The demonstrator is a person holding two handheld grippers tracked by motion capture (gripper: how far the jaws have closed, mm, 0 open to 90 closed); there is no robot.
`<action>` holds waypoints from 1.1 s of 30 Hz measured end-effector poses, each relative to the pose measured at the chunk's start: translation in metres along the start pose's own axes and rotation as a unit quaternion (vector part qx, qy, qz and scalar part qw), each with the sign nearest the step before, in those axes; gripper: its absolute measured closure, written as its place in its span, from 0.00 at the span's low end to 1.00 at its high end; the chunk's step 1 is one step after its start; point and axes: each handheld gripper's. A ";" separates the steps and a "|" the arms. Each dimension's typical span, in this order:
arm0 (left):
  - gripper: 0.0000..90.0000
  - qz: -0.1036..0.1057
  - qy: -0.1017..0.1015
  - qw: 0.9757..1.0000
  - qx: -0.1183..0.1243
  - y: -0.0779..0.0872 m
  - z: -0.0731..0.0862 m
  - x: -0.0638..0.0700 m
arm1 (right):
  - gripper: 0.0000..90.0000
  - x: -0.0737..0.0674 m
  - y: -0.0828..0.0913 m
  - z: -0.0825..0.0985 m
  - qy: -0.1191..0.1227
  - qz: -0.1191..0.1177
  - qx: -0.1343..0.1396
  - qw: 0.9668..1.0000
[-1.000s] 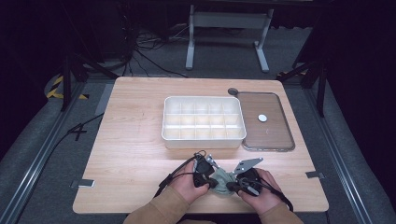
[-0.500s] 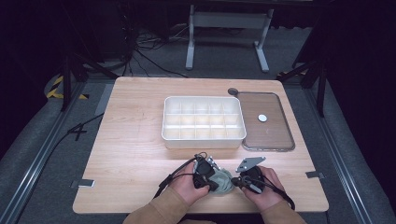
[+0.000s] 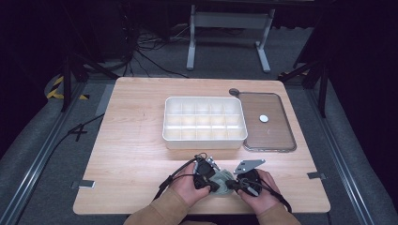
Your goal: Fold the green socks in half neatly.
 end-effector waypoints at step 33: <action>0.98 -0.035 0.007 0.995 0.098 0.021 -0.005 -0.016 | 1.00 0.002 0.022 -0.012 0.004 0.003 0.042 0.999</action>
Point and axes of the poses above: each handheld gripper's, and its own axes: y roughly backward along the jaws, z roughly out of its underside, x roughly to its right, and after that the axes turned 7 degrees about x, right-handed
